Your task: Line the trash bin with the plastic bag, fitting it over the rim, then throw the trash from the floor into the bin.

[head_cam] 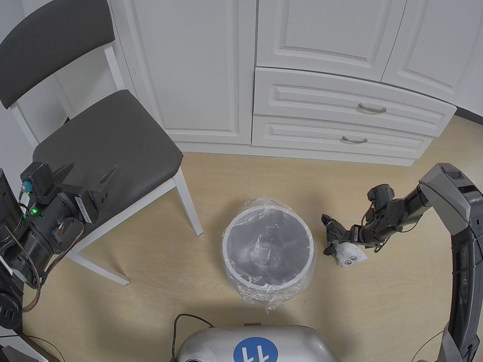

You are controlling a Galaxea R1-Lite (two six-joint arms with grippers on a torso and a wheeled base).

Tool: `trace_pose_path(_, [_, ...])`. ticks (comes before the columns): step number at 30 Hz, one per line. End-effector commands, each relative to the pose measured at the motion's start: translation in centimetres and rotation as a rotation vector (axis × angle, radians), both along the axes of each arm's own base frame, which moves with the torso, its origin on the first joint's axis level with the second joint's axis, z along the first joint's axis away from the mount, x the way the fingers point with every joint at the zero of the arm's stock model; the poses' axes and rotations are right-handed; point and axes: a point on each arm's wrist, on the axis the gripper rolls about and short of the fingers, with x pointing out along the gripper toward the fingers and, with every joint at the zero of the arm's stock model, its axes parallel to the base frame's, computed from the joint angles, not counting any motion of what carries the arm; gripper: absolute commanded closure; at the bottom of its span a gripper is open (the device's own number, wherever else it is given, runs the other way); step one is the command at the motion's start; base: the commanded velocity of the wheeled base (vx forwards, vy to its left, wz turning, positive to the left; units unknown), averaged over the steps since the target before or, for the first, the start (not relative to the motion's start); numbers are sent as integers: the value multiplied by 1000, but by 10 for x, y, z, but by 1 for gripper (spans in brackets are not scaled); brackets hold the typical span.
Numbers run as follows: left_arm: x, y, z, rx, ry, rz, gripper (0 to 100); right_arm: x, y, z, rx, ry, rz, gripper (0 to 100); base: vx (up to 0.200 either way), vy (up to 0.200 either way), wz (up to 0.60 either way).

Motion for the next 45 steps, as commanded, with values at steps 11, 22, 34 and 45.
trace_pose_path(11, [-3, -22, -11, 27, 46, -19, 0, 40, -5, -34, 40, 16, -31, 0, 0, 0, 0])
trace_pose_path(22, [0, -23, -12, 26, 50, -21, 0, 69, 0, -53, -8, -6, -3, 0, 0, 0, 0])
trace_pose_path(34, [5, -26, -22, 42, 87, -21, 0, 64, 6, -93, -132, 54, 196, 0, 0, 0, 0])
trace_pose_path(45, [7, -27, -23, 44, 94, -21, 0, 62, 4, -108, -223, 71, 179, 0, 0, 0, 0])
